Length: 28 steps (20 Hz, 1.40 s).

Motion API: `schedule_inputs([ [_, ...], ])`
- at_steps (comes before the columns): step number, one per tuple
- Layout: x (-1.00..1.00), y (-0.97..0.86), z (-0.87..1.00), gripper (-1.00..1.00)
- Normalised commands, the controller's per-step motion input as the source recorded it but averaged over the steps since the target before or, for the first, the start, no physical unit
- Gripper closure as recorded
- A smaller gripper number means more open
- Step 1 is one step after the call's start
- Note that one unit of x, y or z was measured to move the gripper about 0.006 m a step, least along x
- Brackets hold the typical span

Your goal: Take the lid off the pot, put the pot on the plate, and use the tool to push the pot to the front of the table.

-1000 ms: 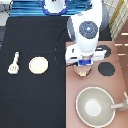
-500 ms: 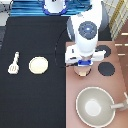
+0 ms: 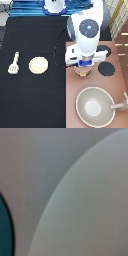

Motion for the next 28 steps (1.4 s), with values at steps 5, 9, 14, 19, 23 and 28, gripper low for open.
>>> schedule_inputs([
  [5,-1.0,0.0,0.39,1.0],
  [9,-1.0,-0.01,0.02,1.0],
  [14,-1.0,-0.09,-0.17,1.0],
  [19,-1.0,-0.09,-0.26,1.0],
  [23,-1.0,-0.04,-0.34,1.0],
  [28,-1.0,0.0,-0.49,1.0],
])
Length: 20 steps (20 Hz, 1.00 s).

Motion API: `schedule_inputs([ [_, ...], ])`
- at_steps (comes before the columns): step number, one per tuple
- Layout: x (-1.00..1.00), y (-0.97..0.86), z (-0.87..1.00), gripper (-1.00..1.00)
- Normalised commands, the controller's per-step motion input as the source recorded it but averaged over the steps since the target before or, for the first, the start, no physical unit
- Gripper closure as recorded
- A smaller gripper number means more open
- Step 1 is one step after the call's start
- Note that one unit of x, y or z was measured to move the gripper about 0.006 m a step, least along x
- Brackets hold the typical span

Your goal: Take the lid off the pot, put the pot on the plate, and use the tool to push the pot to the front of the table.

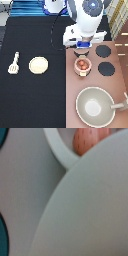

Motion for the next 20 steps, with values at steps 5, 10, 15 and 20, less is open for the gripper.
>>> schedule_inputs([
  [5,-1.0,0.06,-0.7,1.0],
  [10,-0.62,0.46,-0.39,1.0],
  [15,-0.01,0.37,-0.34,1.0],
  [20,0.11,0.07,-0.17,1.0],
])
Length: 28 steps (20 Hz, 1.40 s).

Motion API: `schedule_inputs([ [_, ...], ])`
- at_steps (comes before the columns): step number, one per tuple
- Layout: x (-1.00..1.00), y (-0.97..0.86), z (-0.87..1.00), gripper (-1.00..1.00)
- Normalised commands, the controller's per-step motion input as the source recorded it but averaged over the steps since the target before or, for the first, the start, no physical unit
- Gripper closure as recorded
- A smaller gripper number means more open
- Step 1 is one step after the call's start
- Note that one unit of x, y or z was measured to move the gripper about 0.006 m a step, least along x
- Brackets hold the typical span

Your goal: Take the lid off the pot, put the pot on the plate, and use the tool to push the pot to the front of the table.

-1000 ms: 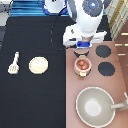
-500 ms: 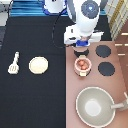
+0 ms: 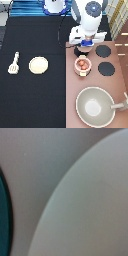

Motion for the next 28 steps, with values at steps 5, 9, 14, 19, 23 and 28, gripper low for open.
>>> schedule_inputs([
  [5,0.02,-0.01,-0.07,1.0],
  [9,0.02,0.01,0.03,1.0],
  [14,0.0,0.14,0.01,-1.0],
  [19,0.01,0.19,0.27,-1.0],
  [23,0.25,0.14,0.85,-1.0],
  [28,0.59,0.04,0.74,-1.0],
])
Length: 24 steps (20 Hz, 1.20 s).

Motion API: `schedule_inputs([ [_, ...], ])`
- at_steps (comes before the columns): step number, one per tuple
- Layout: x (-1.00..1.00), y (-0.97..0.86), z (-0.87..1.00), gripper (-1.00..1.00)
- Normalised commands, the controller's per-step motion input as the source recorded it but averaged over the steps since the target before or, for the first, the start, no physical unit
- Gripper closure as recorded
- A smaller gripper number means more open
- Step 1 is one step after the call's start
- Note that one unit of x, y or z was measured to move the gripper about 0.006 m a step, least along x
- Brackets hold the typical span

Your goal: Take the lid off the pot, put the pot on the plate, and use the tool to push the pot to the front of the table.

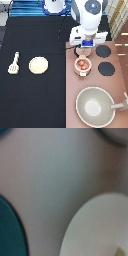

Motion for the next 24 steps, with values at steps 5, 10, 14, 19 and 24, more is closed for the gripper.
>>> schedule_inputs([
  [5,0.73,-0.04,0.46,-1.0],
  [10,0.73,-0.13,0.37,-1.0],
  [14,0.73,-0.26,0.44,-1.0],
  [19,0.72,-0.31,0.45,-1.0],
  [24,0.72,-0.4,0.12,-1.0],
])
